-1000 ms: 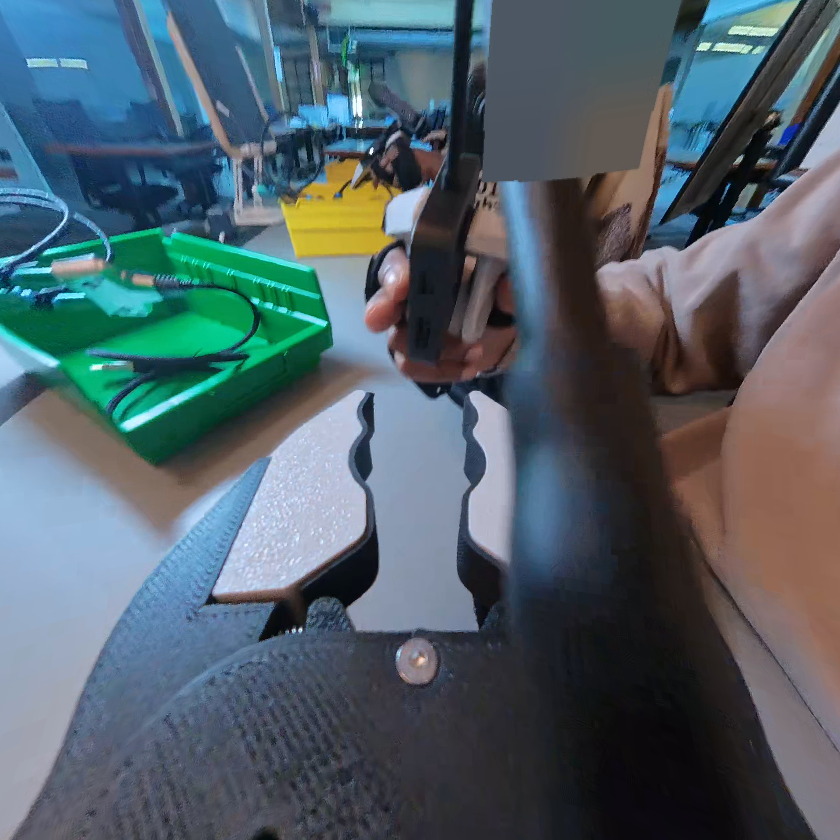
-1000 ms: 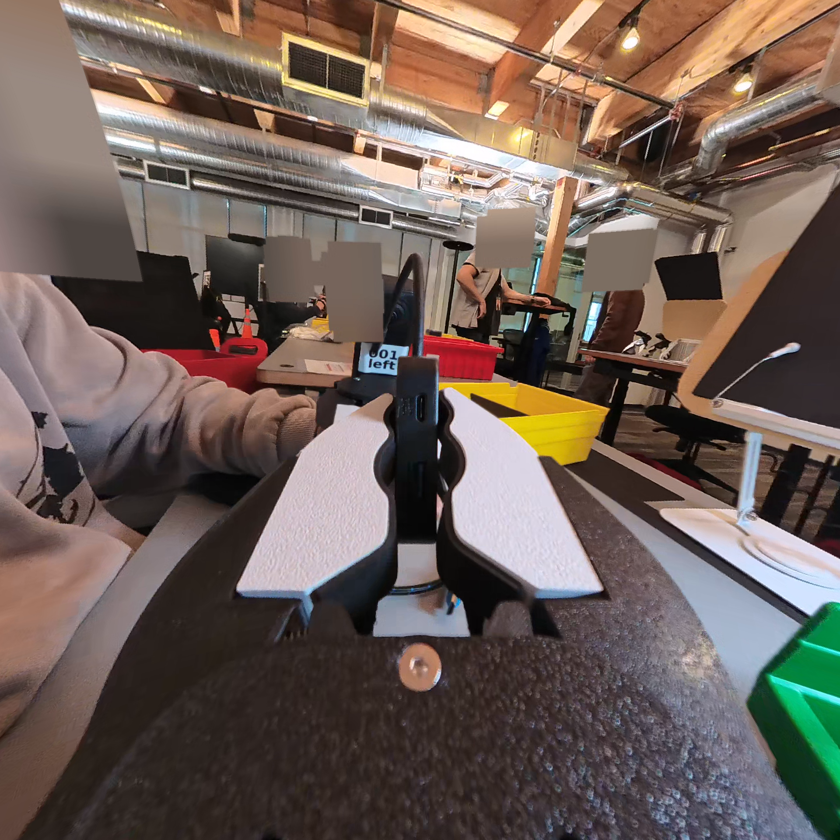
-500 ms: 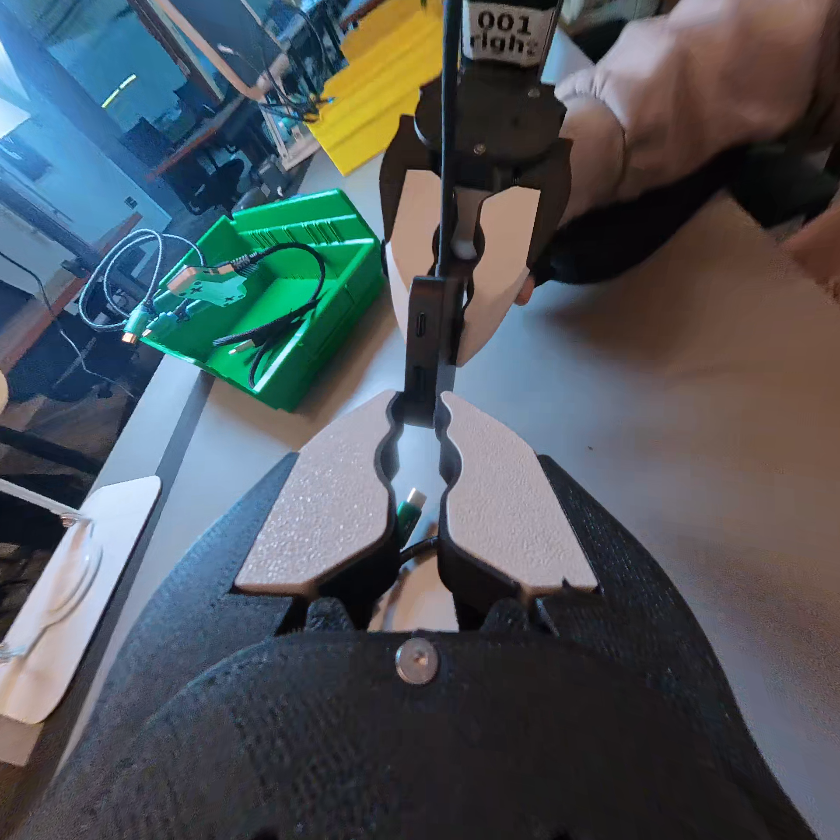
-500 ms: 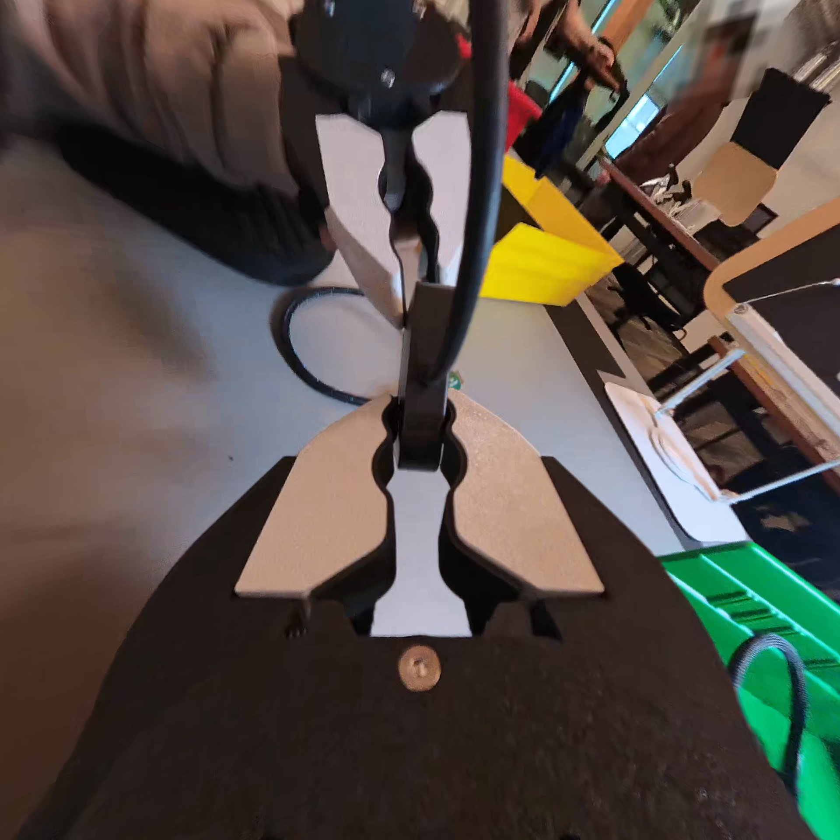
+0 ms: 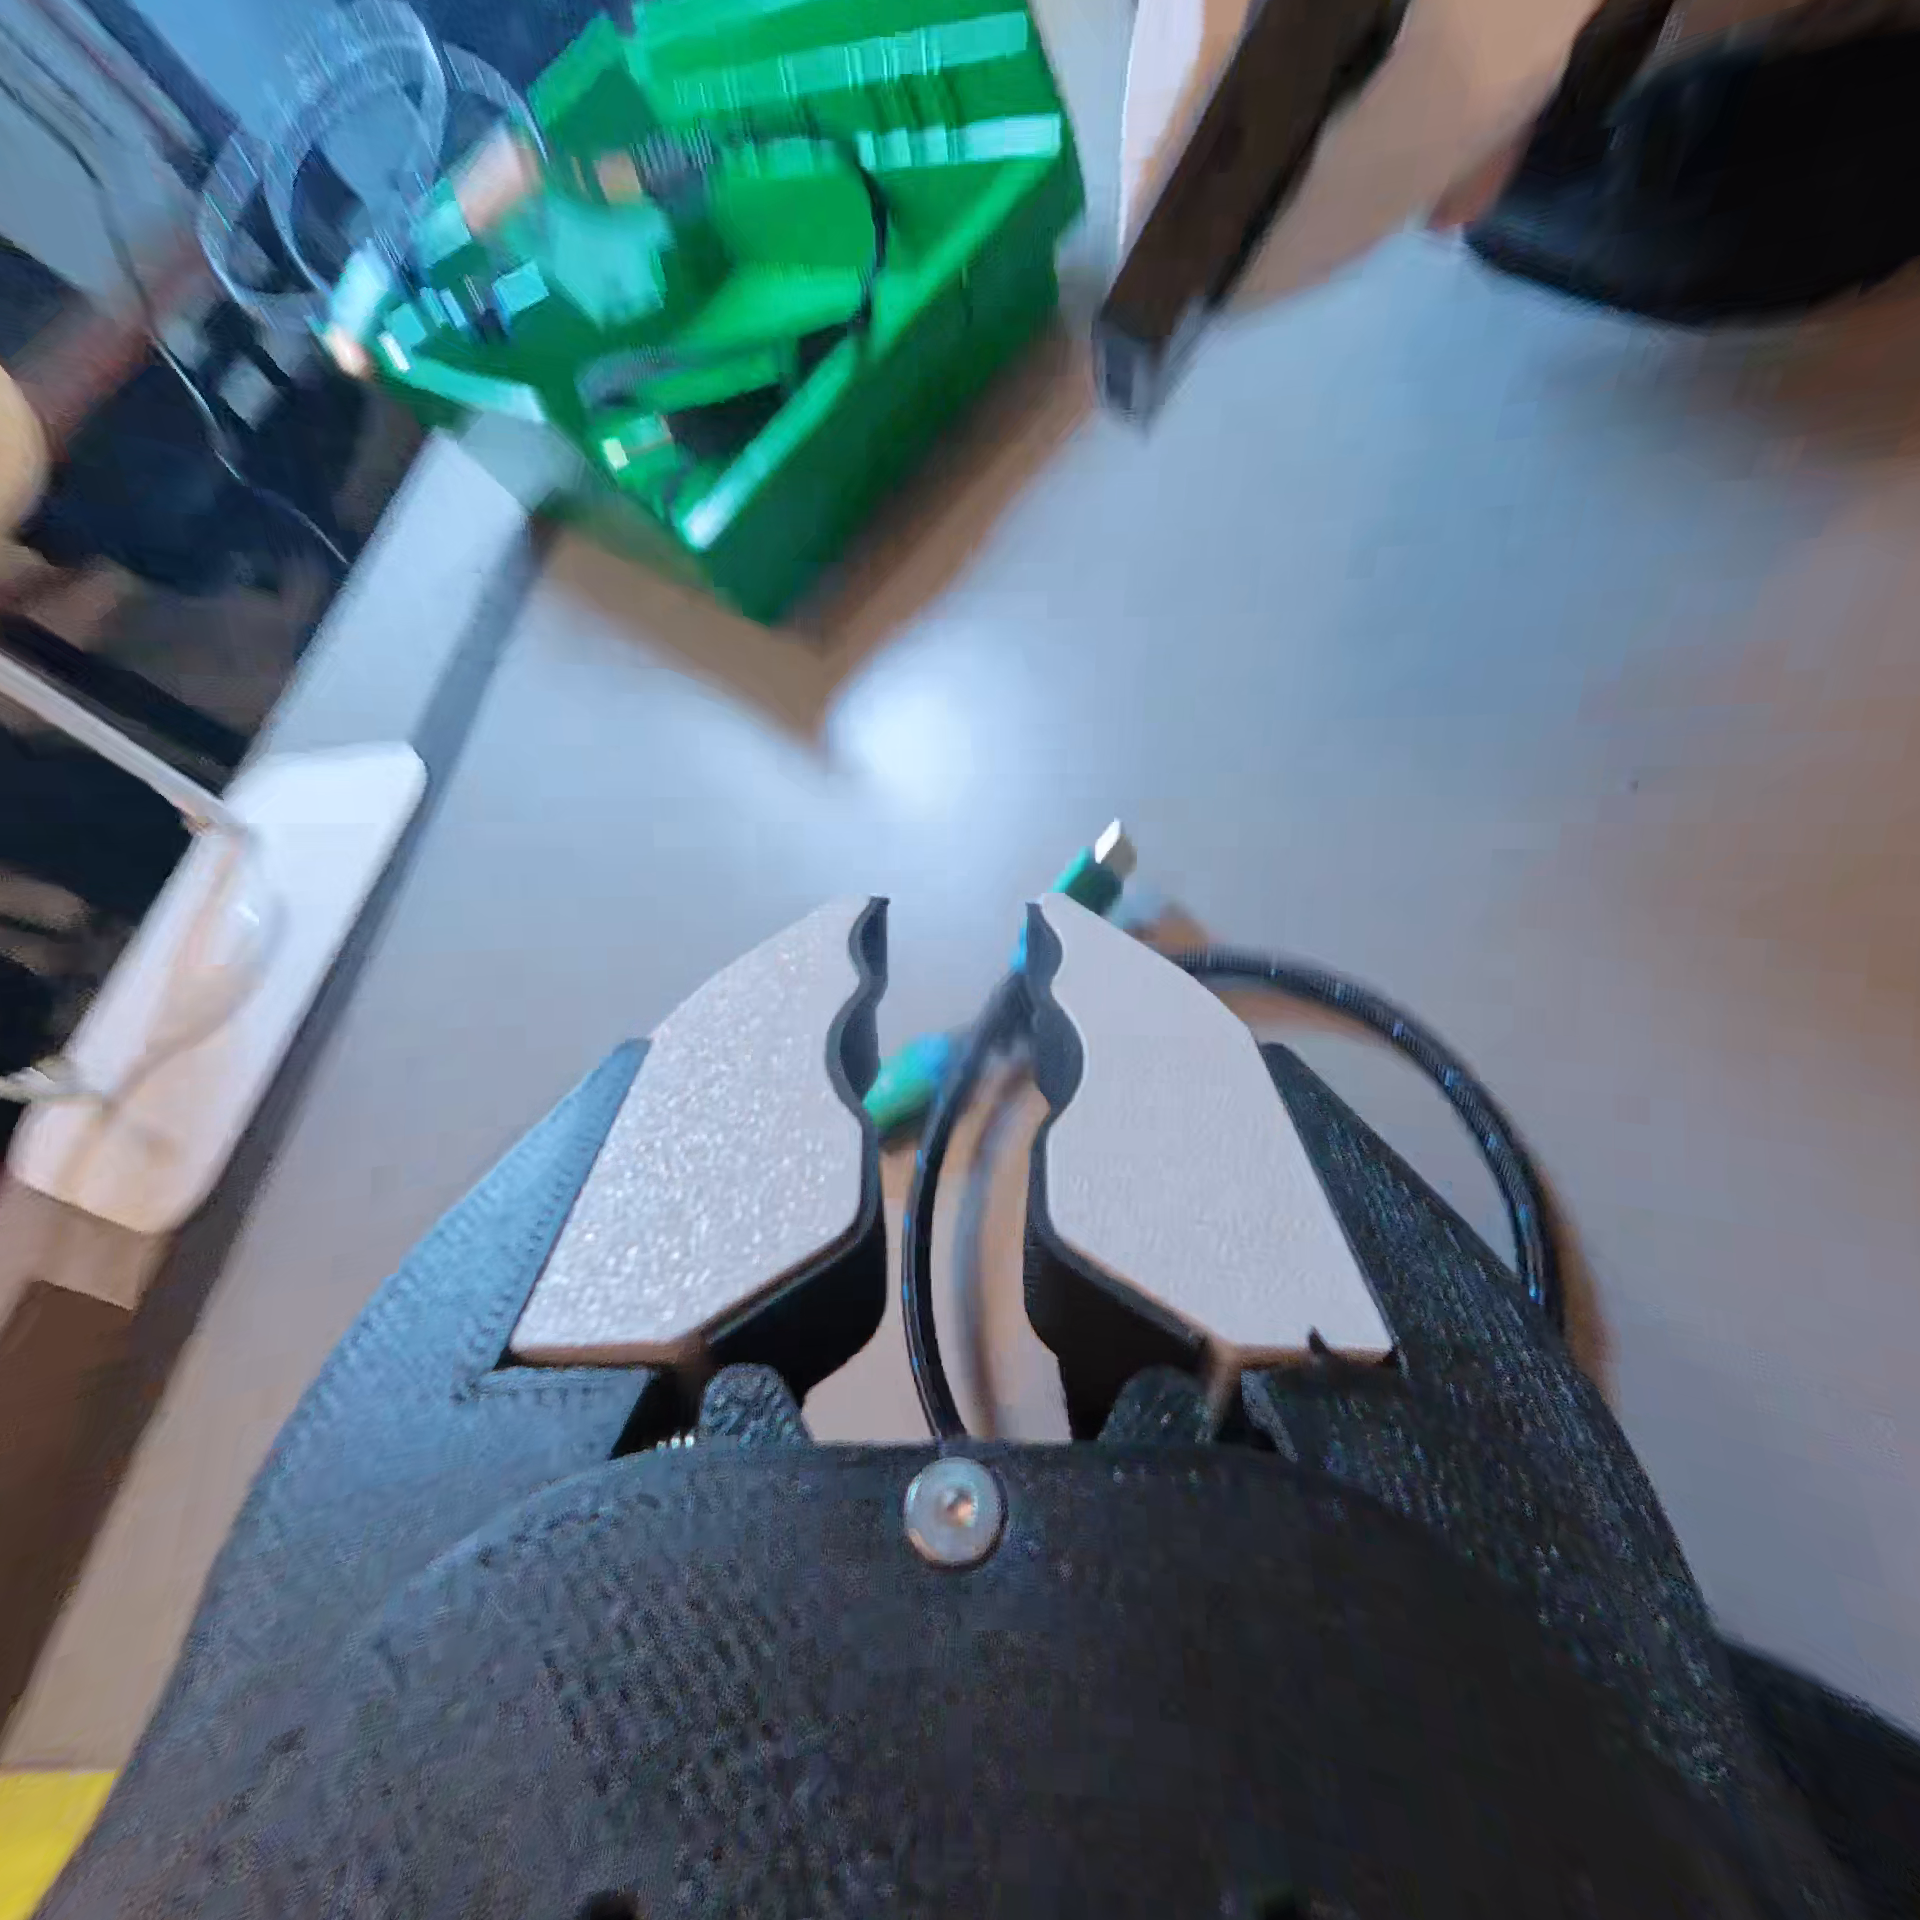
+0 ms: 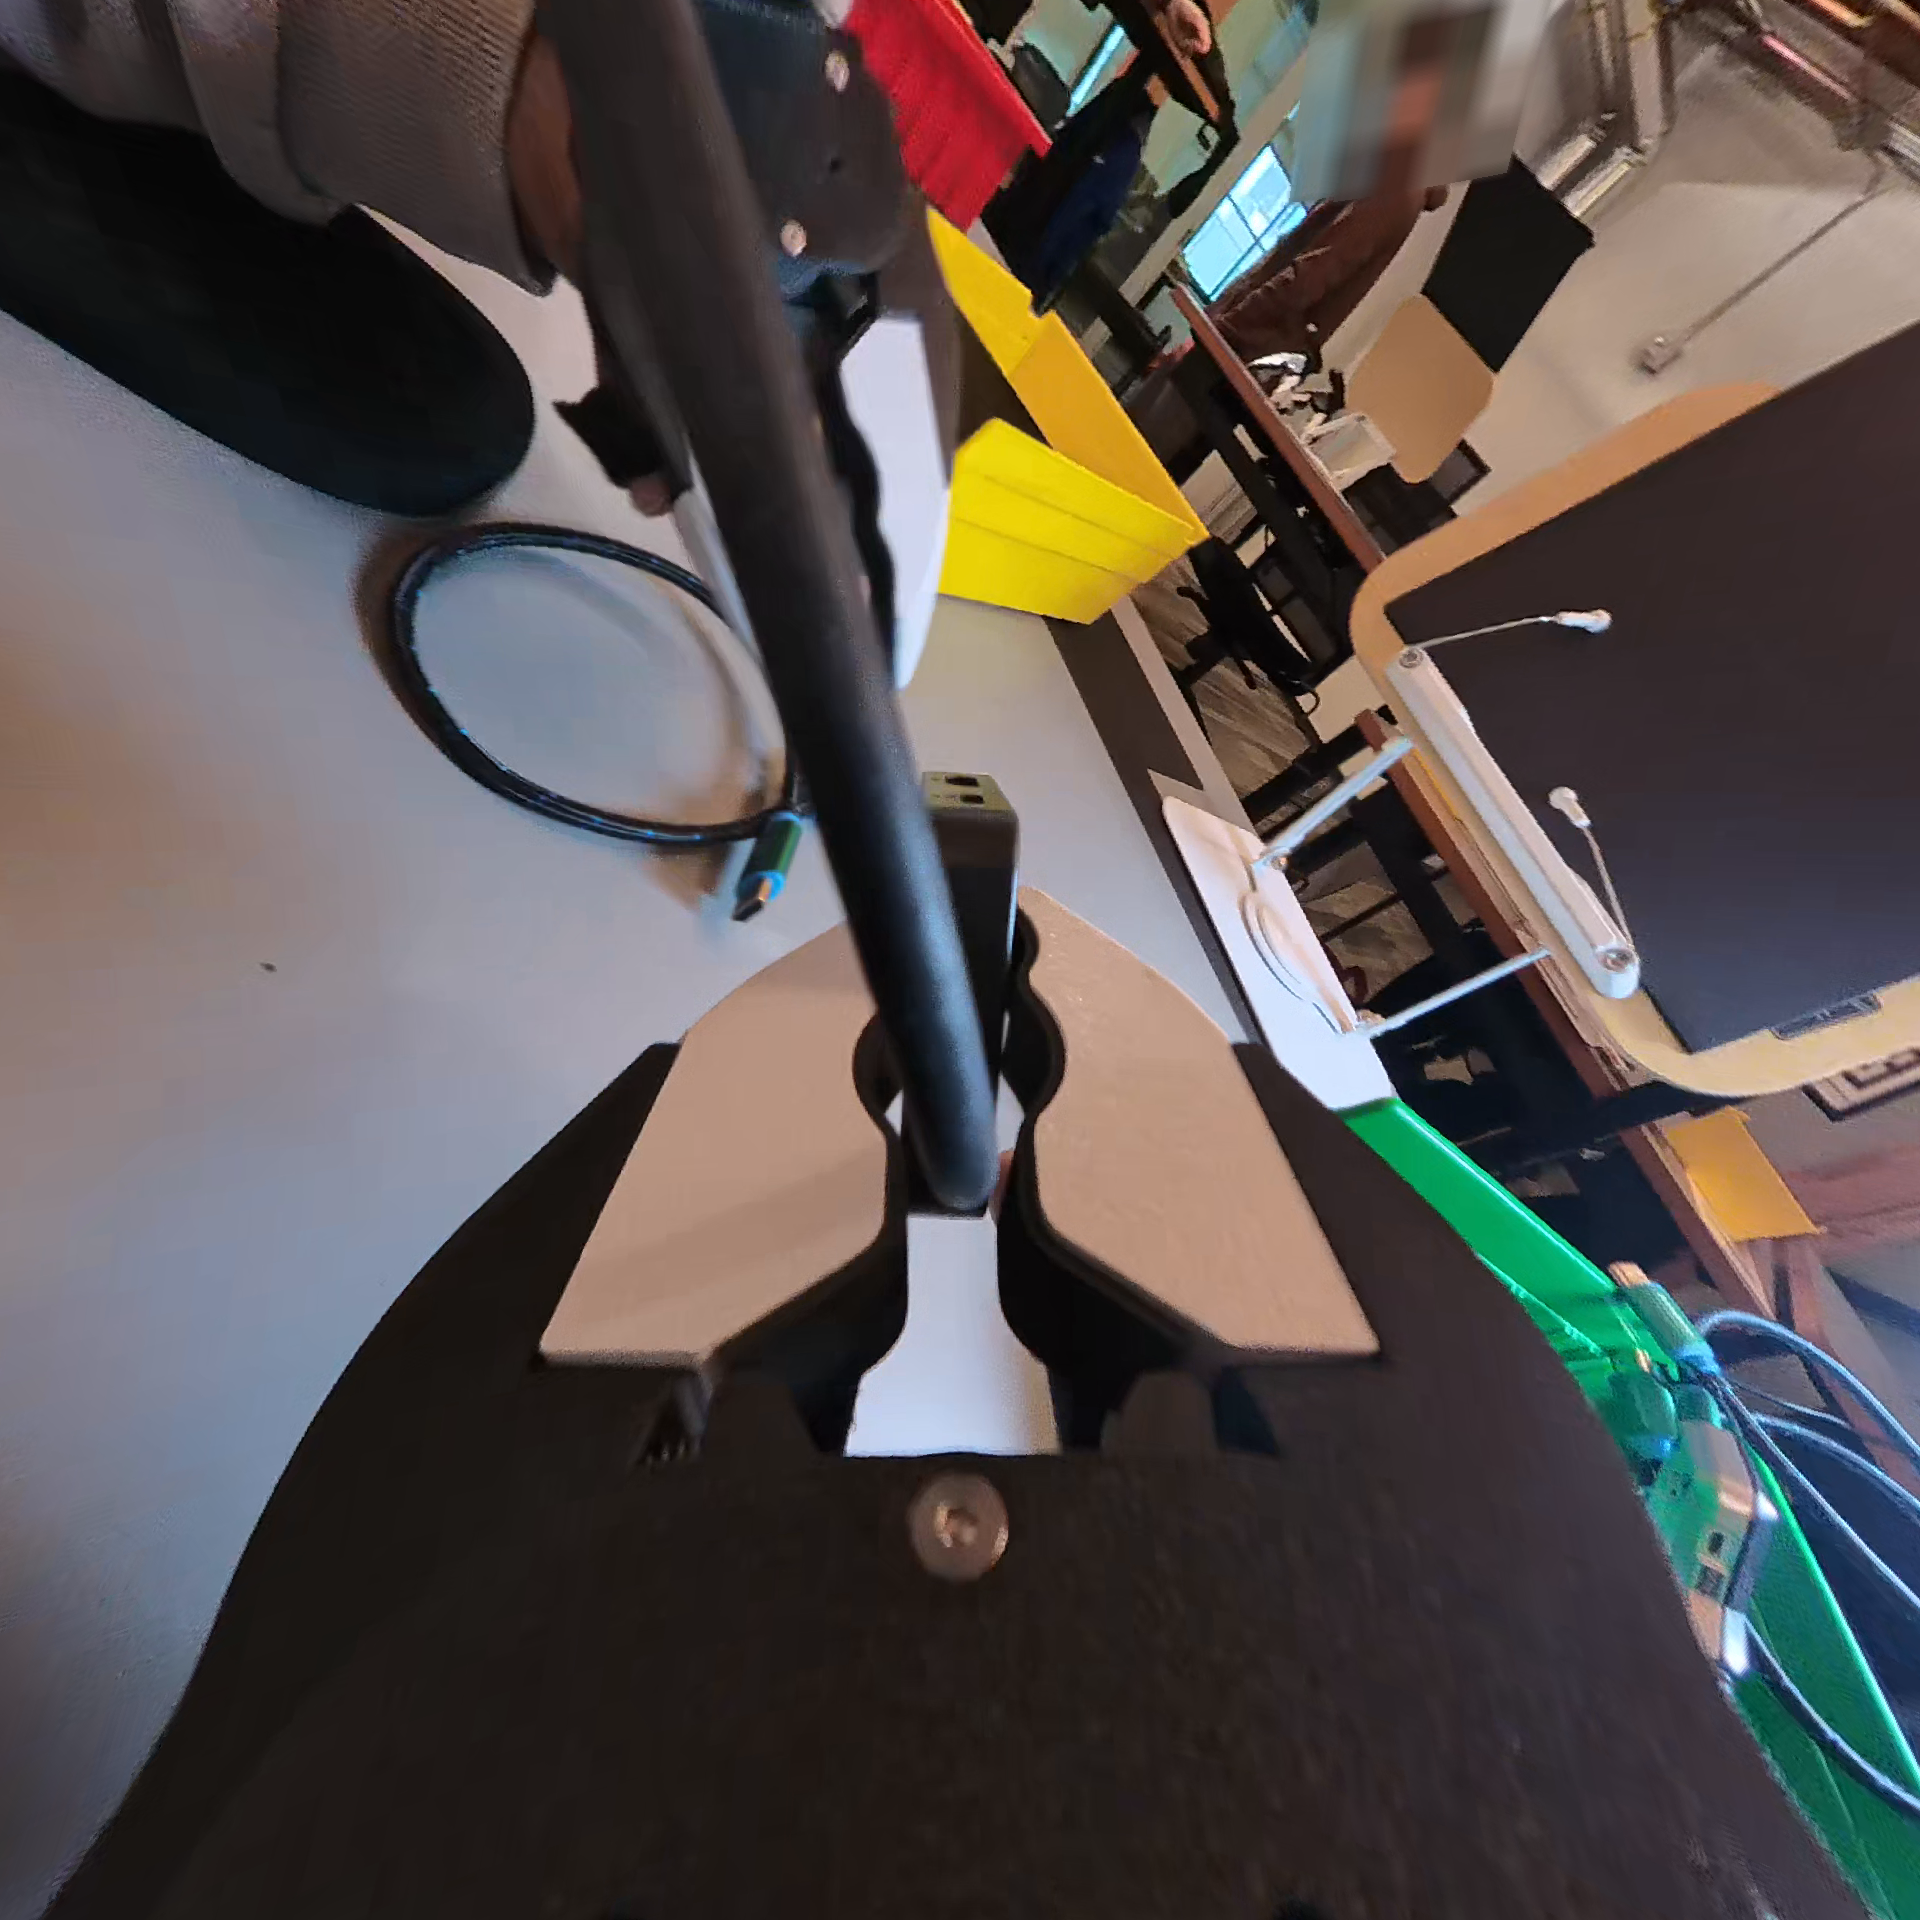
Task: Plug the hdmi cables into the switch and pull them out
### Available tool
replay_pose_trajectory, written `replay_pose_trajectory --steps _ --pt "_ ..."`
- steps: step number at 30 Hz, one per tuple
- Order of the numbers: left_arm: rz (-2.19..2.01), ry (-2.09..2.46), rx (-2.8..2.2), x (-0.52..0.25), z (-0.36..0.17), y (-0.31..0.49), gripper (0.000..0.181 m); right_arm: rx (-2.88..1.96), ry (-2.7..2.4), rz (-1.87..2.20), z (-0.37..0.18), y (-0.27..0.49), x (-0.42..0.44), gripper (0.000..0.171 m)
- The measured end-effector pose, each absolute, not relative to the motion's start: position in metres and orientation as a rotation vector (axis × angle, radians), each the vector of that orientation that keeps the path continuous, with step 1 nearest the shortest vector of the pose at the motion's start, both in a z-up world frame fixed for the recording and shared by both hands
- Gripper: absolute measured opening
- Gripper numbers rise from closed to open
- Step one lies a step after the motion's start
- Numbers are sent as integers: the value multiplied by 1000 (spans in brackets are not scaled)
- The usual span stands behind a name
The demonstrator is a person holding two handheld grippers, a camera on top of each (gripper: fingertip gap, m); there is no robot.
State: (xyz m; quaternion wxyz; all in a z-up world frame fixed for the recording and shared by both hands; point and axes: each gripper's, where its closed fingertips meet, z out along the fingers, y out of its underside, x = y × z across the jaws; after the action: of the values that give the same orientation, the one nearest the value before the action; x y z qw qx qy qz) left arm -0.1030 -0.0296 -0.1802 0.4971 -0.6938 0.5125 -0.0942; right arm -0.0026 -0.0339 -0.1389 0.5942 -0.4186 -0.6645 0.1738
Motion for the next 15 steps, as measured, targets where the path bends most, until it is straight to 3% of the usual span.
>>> replay_pose_trajectory --steps 4,15 --pt "-235 1351 -1816 -113 -215 -23 34 -959 -1548 387 -143 -29 -3 14" --pt "-157 1710 -1848 -111 -201 -35 30 -979 -1521 357 -144 -19 3 14"
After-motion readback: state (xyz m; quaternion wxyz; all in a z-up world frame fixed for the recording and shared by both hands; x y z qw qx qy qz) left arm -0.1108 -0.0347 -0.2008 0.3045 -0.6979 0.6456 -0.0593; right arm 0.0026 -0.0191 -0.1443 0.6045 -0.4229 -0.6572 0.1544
